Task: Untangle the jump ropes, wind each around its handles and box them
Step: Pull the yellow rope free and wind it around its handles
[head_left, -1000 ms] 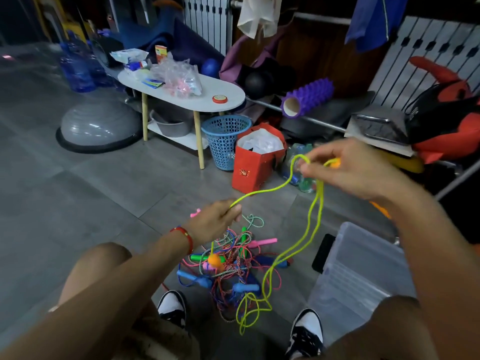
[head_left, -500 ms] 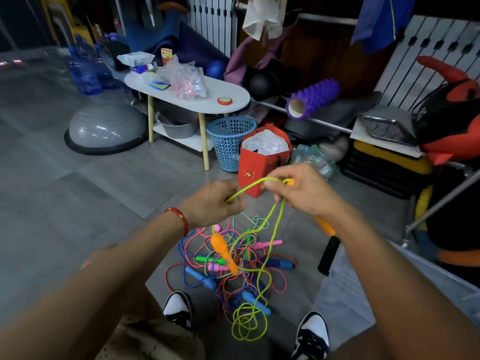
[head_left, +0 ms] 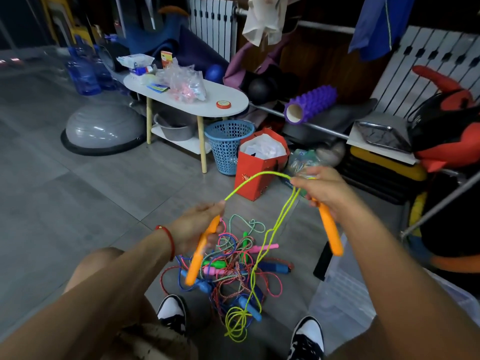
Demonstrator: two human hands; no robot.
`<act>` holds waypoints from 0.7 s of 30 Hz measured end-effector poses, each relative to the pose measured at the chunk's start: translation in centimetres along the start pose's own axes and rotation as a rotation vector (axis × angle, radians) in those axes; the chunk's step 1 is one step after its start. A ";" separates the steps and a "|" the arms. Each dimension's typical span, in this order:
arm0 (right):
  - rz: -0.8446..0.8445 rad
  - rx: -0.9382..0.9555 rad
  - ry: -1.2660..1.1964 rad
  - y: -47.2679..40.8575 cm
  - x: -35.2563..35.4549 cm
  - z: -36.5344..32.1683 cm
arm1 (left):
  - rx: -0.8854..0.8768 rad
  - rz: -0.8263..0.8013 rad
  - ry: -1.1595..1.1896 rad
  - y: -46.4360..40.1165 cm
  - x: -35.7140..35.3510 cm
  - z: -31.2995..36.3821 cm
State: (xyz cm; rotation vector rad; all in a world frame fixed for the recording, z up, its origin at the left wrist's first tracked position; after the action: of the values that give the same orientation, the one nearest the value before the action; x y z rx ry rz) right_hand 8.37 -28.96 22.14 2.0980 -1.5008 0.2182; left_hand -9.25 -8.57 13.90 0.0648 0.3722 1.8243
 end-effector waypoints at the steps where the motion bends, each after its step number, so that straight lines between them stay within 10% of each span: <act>1: 0.014 -0.074 0.001 -0.3 -0.5 0.6 | 0.096 0.012 0.097 0.0 -0.4 0.0; 7: -0.370 -0.230 -0.144 2.0 -4.9 2.9 | 0.132 -0.074 0.210 0.4 -4.3 0.8; 21: -0.483 0.088 0.075 6.0 -10.9 6.2 | 0.158 -0.128 0.350 0.3 -4.8 -0.8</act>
State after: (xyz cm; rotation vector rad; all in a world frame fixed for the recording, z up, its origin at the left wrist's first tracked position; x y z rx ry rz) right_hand -2.20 -24.56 14.30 2.4193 -0.9172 0.1793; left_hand -8.28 -13.38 13.94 -0.1675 0.7502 1.6757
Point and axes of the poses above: each hand's wrist, its own y-axis away from the middle knuckle, its own x-axis out of the back of the hand, z = x × y, the point moved 4 cm from there along -y, towards the middle knuckle, and after that the axes turned 11 degrees about -x, right-handed, at the moved point
